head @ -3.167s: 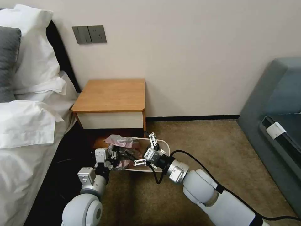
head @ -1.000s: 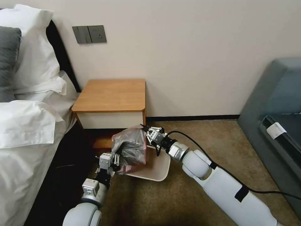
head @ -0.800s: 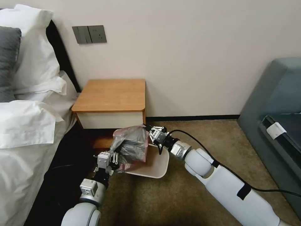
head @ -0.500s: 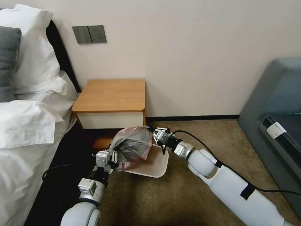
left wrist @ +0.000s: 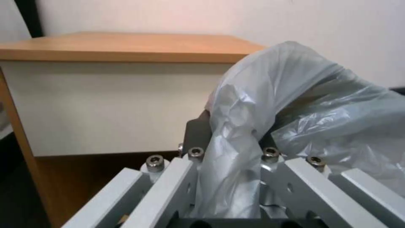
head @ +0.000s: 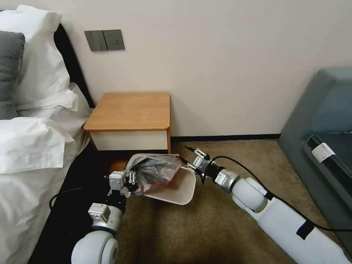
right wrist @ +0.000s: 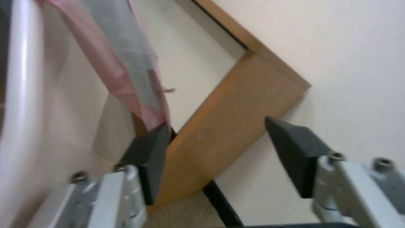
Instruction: Pick up the garbage bag from the table and place it over the trash can.
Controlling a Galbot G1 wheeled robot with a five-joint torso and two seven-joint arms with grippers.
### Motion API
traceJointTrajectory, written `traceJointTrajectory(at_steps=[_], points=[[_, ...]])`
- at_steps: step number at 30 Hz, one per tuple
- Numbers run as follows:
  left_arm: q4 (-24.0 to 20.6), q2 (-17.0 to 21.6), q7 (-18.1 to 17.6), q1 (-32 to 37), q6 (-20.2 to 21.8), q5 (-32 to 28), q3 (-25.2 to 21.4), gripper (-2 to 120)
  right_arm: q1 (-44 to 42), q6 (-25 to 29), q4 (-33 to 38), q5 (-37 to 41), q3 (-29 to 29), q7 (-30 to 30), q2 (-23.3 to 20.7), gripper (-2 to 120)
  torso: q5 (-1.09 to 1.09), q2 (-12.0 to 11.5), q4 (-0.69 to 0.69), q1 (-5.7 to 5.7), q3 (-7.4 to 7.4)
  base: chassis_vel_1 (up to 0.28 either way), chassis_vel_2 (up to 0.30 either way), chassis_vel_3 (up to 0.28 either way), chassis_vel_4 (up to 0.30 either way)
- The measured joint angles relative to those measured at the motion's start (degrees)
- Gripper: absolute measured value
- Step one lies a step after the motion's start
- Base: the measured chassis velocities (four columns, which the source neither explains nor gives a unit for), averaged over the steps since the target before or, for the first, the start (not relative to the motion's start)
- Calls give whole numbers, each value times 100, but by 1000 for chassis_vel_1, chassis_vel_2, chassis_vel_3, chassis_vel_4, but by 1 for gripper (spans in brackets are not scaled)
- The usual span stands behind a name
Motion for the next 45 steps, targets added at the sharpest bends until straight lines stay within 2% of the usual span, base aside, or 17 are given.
traceJointTrajectory(at_steps=[2,4,5,9,14,22,27,30,31,33,35,36,38,42,45], points=[[64,-15,-7,-15,1,-2,6,8,-67,1,110,29,137,-2,-64,76,0,0,0,0,0,0,0,0,0],[80,-21,-8,-20,1,-3,6,8,-94,3,154,40,183,-2,-83,80,0,0,0,0,0,0,0,0,0],[143,-33,-18,-40,1,-3,6,8,-180,14,280,66,316,-7,-124,88,0,0,0,0,0,0,0,0,0],[239,-42,-34,-67,2,-4,5,7,-367,42,526,121,601,-14,-151,98,0,0,1,0,0,0,0,0,0],[412,-82,-132,-152,-17,-50,-15,6,-848,-19,1189,523,1110,261,-120,100,-1,0,-1,0,0,0,0,0,0],[535,-147,-194,-211,2,-45,-8,4,-1250,-353,1942,1301,1219,803,95,100,-1,0,0,0,-1,0,0,0,0],[596,-162,-221,-199,11,-44,-10,4,-1350,-522,2278,1670,1094,891,142,100,-1,0,1,0,0,0,0,0,0],[625,-173,-275,-204,30,-48,-8,4,-1451,-1155,2842,3054,687,1457,135,100,-1,0,0,0,0,0,0,0,0],[625,-173,-275,-204,30,-48,-8,4,-1451,-1155,2842,3054,687,1457,135,100,-1,0,0,0,0,0,0,0,0],[630,-181,-304,-225,46,-67,2,4,-1502,-1537,3263,4307,276,2112,221,100,-2,0,0,0,0,0,0,0,0],[630,-181,-308,-230,52,-73,5,4,-1503,-1605,3339,4549,186,2307,257,100,0,0,1,0,0,0,0,0,0],[612,-181,-316,-242,67,-83,15,4,-1487,-1835,3493,5147,-20,2876,380,100,-1,0,0,0,0,0,0,0,0],[545,-177,-326,-241,81,-94,17,4,-1464,-2128,3586,5754,-285,3574,556,99,-1,0,0,0,0,0,0,0,0],[423,-177,-340,-187,82,-103,11,4,-1507,-2352,3557,5965,-438,3933,704,97,-2,0,0,0,0,0,0,0,0],[285,-191,-344,-110,82,-104,9,4,-1527,-2441,3420,5945,-517,3988,811,92,-1,0,0,0,0,0,0,0,0]])
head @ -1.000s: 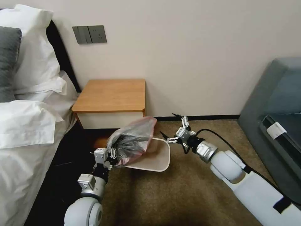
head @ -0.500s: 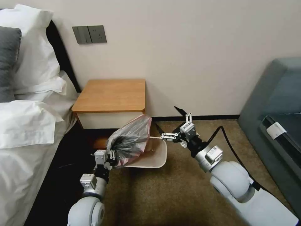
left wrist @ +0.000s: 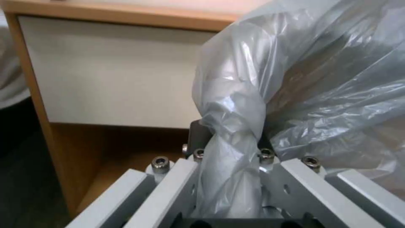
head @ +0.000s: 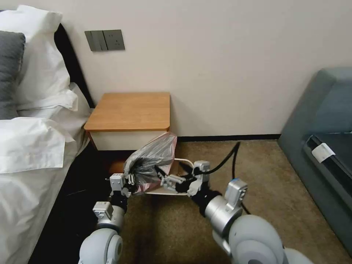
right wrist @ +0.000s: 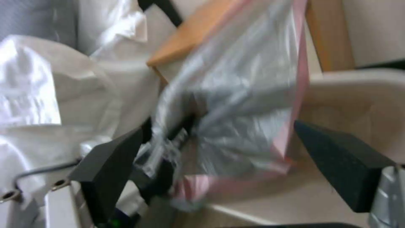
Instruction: Pick up the garbage bag from the table and place it over the trash can.
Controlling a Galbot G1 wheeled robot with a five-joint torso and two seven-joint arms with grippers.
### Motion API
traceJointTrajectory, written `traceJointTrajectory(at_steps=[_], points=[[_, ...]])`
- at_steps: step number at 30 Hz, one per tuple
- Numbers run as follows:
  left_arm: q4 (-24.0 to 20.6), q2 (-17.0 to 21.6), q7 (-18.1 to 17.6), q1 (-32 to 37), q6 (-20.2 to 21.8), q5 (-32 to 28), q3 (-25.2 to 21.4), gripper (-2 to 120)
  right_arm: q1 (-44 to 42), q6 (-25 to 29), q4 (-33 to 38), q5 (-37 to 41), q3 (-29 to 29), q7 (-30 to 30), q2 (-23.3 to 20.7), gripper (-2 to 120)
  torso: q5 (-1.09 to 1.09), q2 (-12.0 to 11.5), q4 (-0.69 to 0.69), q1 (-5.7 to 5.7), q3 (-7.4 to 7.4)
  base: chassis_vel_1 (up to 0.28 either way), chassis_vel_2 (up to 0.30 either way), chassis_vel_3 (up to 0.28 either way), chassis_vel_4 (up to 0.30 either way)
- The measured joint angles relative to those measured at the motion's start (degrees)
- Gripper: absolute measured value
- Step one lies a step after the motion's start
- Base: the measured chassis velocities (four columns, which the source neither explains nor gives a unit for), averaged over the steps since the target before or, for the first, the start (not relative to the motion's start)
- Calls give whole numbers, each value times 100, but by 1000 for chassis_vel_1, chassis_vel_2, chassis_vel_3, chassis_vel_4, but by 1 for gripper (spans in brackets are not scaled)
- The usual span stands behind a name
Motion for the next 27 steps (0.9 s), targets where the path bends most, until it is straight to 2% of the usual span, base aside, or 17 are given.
traceJointTrajectory(at_steps=[7,16,19,21,23,27], points=[[-318,-27,-3,169,2,3,3,4,168,-6,-464,-243,-11,-62,150,92,0,0,0,0,0,0,0,0,0],[-453,-27,-3,338,-25,45,41,4,350,65,-789,-319,127,-200,201,90,0,0,0,0,0,0,0,0,0],[-482,-27,-3,385,-34,63,73,4,375,108,-931,-365,133,-270,262,82,0,0,0,0,0,0,0,0,0],[-490,-27,-1,391,-34,63,75,4,377,115,-955,-377,134,-279,273,80,1,0,0,0,0,0,0,0,0],[-528,-29,2,413,-36,63,77,4,390,151,-1043,-454,122,-334,314,68,1,0,0,0,0,0,0,0,0],[-540,-29,3,421,-36,63,67,4,423,167,-1083,-500,101,-364,340,55,0,0,0,0,0,0,0,0,0]])
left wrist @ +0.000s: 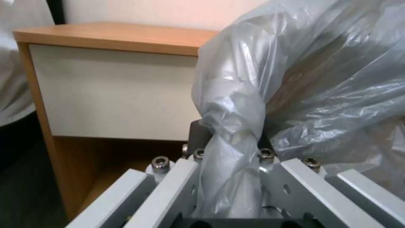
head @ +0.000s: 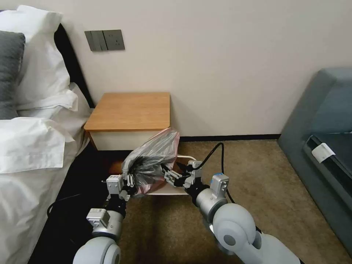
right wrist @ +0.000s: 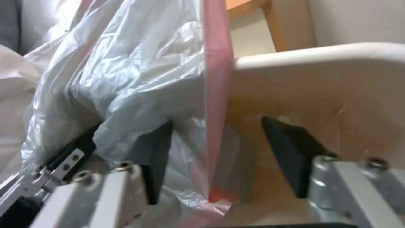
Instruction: Pick up the garbage bag from the table and place it over the trash can.
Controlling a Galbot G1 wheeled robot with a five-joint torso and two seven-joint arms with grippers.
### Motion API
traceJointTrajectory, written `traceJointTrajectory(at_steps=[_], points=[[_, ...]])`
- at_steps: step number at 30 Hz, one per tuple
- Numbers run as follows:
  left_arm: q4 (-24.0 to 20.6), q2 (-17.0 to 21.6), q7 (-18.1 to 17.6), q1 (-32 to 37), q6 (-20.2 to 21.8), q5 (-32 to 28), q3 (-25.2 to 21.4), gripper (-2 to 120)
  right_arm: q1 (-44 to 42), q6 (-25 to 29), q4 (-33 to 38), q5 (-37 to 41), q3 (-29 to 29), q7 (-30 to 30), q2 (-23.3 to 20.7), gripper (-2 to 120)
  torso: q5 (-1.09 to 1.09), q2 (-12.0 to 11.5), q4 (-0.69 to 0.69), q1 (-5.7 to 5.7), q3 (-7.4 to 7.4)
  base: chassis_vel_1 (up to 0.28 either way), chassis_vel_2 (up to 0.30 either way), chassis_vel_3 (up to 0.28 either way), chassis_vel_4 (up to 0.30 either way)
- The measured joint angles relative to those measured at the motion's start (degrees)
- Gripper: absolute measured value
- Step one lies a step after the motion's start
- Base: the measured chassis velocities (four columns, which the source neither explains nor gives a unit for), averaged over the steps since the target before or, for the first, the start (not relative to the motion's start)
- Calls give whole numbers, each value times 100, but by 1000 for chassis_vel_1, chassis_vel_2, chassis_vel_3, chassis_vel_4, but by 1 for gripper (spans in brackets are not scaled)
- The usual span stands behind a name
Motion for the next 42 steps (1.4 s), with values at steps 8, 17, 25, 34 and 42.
traceJointTrajectory(at_steps=[8,17,25,34,42], points=[[-6,-13,0,-12,0,-9,-6,4,21,23,-32,-122,-27,-67,9,23,0,0,0,0,0,0,0,0,0],[27,-20,-3,-44,1,-23,-49,4,15,55,36,-270,-34,-150,-17,0,0,0,0,0,0,0,0,0,0],[107,-52,-14,-72,8,-23,-46,4,-63,128,56,-471,-48,-176,-1,0,0,0,0,0,0,0,0,0,0],[270,-43,-98,-132,51,-23,-94,4,-186,228,247,-861,2,-164,-96,0,0,0,0,0,0,0,0,0,0],[300,-74,-145,-180,112,-23,-82,4,-284,345,360,-975,169,-177,-205,0,0,0,0,0,0,0,0,0,0]])
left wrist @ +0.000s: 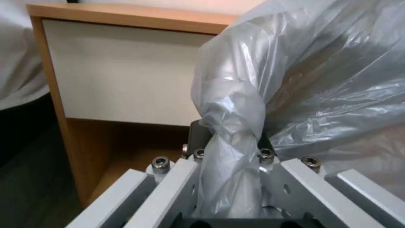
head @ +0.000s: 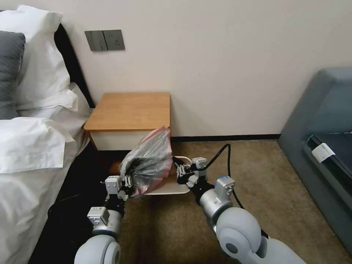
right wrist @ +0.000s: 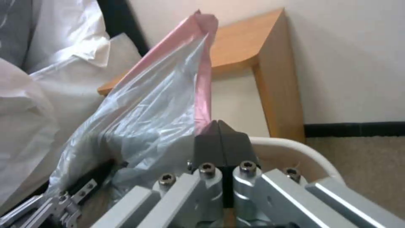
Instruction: Pick up the garbage bag from the table and place it over the trash can.
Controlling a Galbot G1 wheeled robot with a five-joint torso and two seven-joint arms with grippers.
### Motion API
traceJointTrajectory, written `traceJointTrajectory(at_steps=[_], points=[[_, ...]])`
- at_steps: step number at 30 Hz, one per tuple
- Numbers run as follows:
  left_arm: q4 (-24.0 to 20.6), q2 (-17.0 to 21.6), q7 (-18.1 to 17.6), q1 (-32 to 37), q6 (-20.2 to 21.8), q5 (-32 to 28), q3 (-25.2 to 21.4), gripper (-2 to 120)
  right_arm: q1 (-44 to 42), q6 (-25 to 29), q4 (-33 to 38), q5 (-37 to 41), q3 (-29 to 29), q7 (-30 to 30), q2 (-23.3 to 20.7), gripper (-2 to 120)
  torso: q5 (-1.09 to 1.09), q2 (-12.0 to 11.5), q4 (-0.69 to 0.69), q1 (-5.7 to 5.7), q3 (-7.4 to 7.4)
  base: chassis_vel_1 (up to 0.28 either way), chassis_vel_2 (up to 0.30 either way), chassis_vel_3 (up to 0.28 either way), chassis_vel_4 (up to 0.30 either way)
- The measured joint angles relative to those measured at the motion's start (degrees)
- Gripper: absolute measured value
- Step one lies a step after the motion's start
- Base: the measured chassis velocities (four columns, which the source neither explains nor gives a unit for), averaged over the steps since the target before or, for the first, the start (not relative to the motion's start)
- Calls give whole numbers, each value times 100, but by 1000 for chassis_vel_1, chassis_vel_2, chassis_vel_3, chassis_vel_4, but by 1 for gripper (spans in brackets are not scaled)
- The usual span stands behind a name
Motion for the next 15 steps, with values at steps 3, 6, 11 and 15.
traceJointTrajectory(at_steps=[3,6,11,15], points=[[-1,-2,-1,-7,6,0,3,4,-7,4,2,-41,18,-23,-1,0,0,0,0,0,0,0,0,0,0],[-7,3,-4,-12,9,-2,-7,4,3,-31,-14,-165,32,-147,12,0,0,0,0,0,0,0,0,0,0],[-17,14,-12,-17,10,-16,-13,4,-27,-300,142,-41,-40,-78,12,0,0,0,0,0,0,0,0,0,0],[-98,15,-13,-11,13,-21,-2,4,-7,-682,188,307,-129,186,-16,0,0,0,0,0,0,0,0,0,0]])
